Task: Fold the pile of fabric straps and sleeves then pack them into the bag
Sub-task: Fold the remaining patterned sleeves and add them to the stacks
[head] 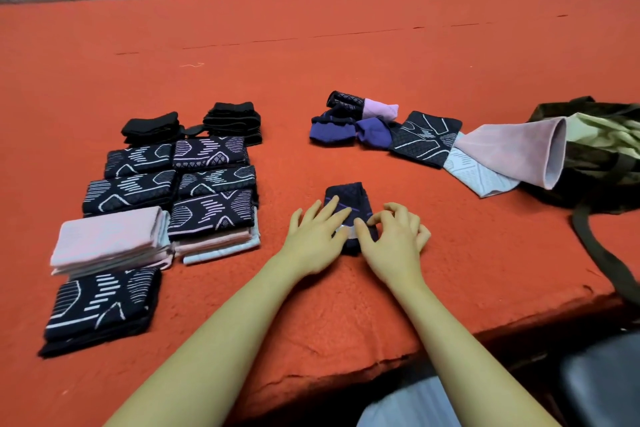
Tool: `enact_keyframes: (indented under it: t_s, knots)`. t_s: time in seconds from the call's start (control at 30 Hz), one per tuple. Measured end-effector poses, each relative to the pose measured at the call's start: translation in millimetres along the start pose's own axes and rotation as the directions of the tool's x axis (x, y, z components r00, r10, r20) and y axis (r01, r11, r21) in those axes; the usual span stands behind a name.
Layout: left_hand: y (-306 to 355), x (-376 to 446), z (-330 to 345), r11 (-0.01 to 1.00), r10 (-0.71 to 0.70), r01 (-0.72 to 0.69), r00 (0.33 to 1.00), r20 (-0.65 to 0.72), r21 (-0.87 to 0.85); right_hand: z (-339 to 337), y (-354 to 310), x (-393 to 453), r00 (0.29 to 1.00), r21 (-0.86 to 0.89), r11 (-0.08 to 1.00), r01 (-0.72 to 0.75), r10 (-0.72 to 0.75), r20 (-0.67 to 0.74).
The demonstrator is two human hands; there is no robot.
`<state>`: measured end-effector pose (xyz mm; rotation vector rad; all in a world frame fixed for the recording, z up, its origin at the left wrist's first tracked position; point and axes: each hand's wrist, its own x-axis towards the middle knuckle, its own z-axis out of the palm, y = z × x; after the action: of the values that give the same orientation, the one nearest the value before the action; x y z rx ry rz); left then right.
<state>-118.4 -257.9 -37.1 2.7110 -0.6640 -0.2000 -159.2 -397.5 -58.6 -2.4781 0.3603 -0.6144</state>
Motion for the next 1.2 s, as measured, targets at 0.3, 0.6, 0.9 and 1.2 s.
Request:
enact_keyframes:
  t_s: [0.3,0.6,0.9,1.2]
  knots:
    - [2.8,1.9,0.8,0.998,0.029,-0.034,0.994,-0.105,-0.050,3.8,3.1,-2.5,0.991,0.038,0.995,0.087,-0.083,-0.101]
    - [-4.4,2.5,3.1,0.999,0.033,-0.031,0.996,-0.077,0.019,5.0,2.9,-1.1,0.996,-0.096,0.992,0.077,-0.071,0.062]
    - [8.6,1.4,2.0,0.996,0.075,-0.064,0.981,-0.181,0.064,2.9,0.7,-3.2,0.992,-0.030,0.995,0.093,-0.095,-0.081]
    - [9.0,16.8,-4.5,0.989,0.016,-0.024,0.998,0.057,0.149,13.5,8.9,2.0,0.998,-0.177,0.982,-0.058,0.058,-0.004]
